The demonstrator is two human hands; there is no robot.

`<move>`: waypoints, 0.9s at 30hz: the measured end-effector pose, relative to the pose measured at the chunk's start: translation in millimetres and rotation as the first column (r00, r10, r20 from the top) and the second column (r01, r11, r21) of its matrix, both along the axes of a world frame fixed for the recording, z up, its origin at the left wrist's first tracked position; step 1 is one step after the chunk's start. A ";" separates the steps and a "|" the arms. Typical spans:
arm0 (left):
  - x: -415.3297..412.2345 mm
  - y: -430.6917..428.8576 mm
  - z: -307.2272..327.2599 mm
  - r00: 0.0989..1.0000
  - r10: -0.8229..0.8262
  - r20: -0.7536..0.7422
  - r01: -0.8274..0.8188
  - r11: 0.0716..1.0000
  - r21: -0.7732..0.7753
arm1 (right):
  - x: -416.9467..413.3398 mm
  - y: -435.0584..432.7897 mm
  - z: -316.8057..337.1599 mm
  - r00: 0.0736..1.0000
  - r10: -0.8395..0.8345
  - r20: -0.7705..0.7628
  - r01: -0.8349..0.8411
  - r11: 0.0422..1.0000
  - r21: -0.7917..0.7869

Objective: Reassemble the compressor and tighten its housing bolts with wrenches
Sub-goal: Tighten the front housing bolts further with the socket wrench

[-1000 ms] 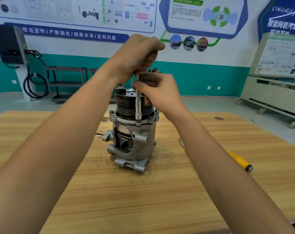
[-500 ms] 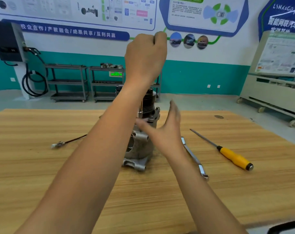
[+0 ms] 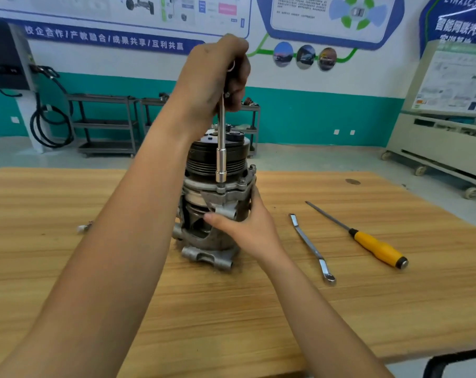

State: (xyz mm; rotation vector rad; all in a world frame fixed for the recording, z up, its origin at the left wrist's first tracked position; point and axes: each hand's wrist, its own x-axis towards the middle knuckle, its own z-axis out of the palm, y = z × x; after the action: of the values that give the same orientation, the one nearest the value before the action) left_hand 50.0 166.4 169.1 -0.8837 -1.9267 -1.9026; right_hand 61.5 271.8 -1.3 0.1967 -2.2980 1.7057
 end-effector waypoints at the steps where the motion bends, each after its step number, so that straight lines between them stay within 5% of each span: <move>1: 4.7 1.8 -0.2 0.987 0.155 -0.045 -0.158 0.985 -0.067 | 1.4 -0.6 0.8 1.000 0.002 0.003 -0.002 1.000 0.002; 4: 13.7 5.0 1.6 0.875 0.468 -0.126 -0.484 0.851 -0.204 | 5.0 -2.9 2.3 1.000 -0.005 0.000 0.005 1.000 0.001; 7: 18.9 11.6 0.1 0.831 0.551 -0.076 -0.555 0.813 -0.175 | 5.1 -8.0 6.0 1.000 -0.018 -0.005 0.018 1.000 -0.003; 12: 24.6 26.0 1.3 0.916 0.354 0.188 -0.387 0.904 0.181 | -0.7 -16.7 10.6 0.998 -0.054 0.017 0.055 0.998 -0.023; 15: 24.6 30.7 0.4 0.929 0.321 0.184 -0.364 0.883 0.295 | -1.8 -15.2 10.6 0.999 -0.043 0.022 0.044 0.998 -0.035; 27: -3.2 22.6 -5.9 0.999 0.010 0.047 -0.016 0.992 0.122 | -13.9 9.8 10.5 0.995 0.076 0.058 -0.073 0.995 -0.062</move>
State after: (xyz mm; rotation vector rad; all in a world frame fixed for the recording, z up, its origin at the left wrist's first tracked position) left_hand 46.9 189.0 163.2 -0.7968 -1.8143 -2.0256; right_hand 47.7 281.7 9.2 0.2246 -2.3056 1.8387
